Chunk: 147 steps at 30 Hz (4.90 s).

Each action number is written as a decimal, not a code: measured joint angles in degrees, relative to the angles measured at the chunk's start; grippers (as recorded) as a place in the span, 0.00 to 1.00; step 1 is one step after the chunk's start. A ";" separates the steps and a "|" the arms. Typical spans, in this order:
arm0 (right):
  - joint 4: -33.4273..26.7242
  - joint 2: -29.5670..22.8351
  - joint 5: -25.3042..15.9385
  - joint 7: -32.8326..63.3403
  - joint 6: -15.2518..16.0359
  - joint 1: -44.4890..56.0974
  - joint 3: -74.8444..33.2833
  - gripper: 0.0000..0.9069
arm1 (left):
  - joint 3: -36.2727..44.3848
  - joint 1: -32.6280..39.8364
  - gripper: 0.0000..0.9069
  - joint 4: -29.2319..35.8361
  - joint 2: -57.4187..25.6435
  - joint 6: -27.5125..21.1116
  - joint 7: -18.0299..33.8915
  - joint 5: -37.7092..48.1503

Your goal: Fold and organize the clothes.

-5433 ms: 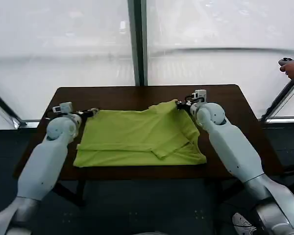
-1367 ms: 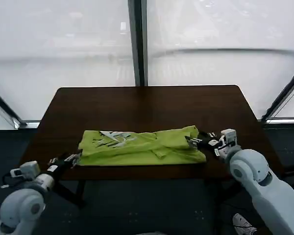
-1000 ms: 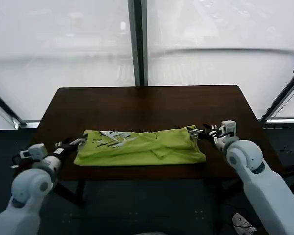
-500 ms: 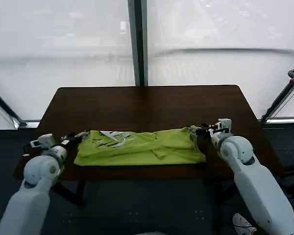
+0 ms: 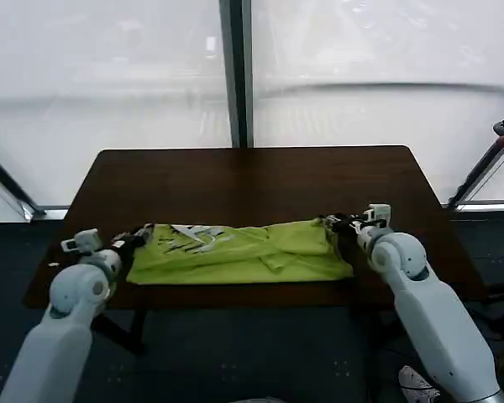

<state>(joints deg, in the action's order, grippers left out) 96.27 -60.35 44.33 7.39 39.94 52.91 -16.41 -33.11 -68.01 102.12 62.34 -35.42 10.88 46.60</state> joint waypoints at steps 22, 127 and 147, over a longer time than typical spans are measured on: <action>-1.36 -2.92 -0.35 2.19 -5.49 1.53 -2.48 0.00 | -1.47 -0.09 0.01 0.42 0.02 1.49 0.06 0.28; 20.94 5.26 -8.51 -7.67 -44.92 28.89 -12.26 0.97 | -15.23 -17.56 0.00 6.15 -25.54 -6.84 -12.38 7.63; 23.62 2.45 -9.13 -7.18 -43.72 34.86 -17.28 0.97 | -20.92 -20.33 0.00 16.48 -20.40 -6.77 -3.24 26.30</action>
<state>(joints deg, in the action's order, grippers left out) 119.89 -57.90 35.20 0.21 -3.78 87.77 -33.69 -54.03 -88.34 118.60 41.93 -42.20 7.64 72.90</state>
